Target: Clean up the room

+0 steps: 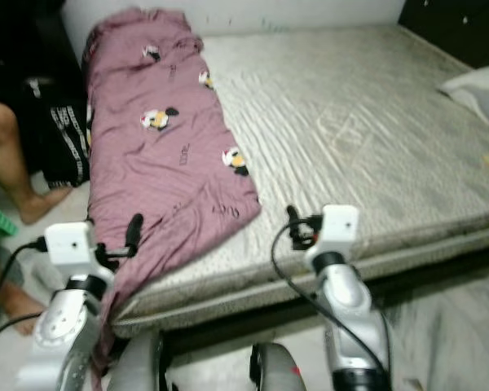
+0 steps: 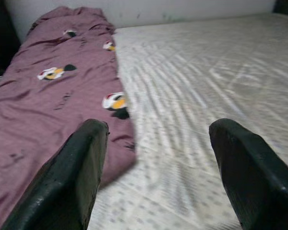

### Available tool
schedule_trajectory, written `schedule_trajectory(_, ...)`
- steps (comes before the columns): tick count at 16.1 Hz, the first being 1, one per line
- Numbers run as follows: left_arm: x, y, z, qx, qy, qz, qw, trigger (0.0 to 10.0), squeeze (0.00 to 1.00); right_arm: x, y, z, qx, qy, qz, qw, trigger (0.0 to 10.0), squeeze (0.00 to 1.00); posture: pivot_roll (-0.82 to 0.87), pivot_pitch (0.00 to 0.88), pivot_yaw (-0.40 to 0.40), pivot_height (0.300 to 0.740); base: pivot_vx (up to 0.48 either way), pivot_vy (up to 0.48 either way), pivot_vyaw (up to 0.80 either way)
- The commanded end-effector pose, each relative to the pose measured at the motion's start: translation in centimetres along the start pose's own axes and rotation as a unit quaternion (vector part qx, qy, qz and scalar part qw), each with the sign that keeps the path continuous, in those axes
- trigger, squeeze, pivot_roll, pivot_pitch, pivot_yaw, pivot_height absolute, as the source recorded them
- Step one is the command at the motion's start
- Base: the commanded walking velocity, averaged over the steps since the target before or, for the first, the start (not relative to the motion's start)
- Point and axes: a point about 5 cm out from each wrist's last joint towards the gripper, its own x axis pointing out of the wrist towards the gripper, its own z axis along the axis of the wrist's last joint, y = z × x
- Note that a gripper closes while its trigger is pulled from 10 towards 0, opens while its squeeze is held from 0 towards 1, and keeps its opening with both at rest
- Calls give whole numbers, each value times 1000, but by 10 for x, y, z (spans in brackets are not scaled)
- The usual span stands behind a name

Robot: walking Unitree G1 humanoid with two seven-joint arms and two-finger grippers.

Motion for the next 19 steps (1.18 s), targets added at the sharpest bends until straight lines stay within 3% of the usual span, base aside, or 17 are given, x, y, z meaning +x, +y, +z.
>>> schedule_trajectory(1, 1, 4, -2, 0, 12, 18, 1000, 10000, 0, -1, 1, 2, -2, -2, 5, 1000, 10000, 0, -52, 88, -10, 617, 0, 0, 0)
schedule_trajectory(4, 5, 11, -3, -1, 19, 43, 999, 10000, 0, -3, -1, 3, -3, 0, 4, 1000, 10000, 0, -56, 100, -14, 612, 0, 0, 0)
schedule_trajectory(7, 16, 27, -6, -5, 31, 90, 995, 10000, 0, -12, -10, 3, -10, 8, -2, 1000, 10000, 0, -71, 131, -23, 572, 0, 0, 0)
schedule_trajectory(10, 21, 31, -3, -8, 27, 101, 994, 10000, 0, -14, -17, 4, -18, 14, -5, 1000, 10000, 0, -80, 145, -29, 547, 0, 0, 0)
schedule_trajectory(17, 28, 36, -1, -18, 21, 123, 992, 10000, 0, -14, -19, 7, -20, 19, -8, 1000, 10000, 0, -82, 164, -25, 542, 0, 0, 0)
schedule_trajectory(19, 31, 37, 0, -20, 17, 127, 992, 10000, 0, -15, -21, 8, -18, 18, -10, 1000, 10000, 0, -87, 173, -28, 519, 0, 0, 0)
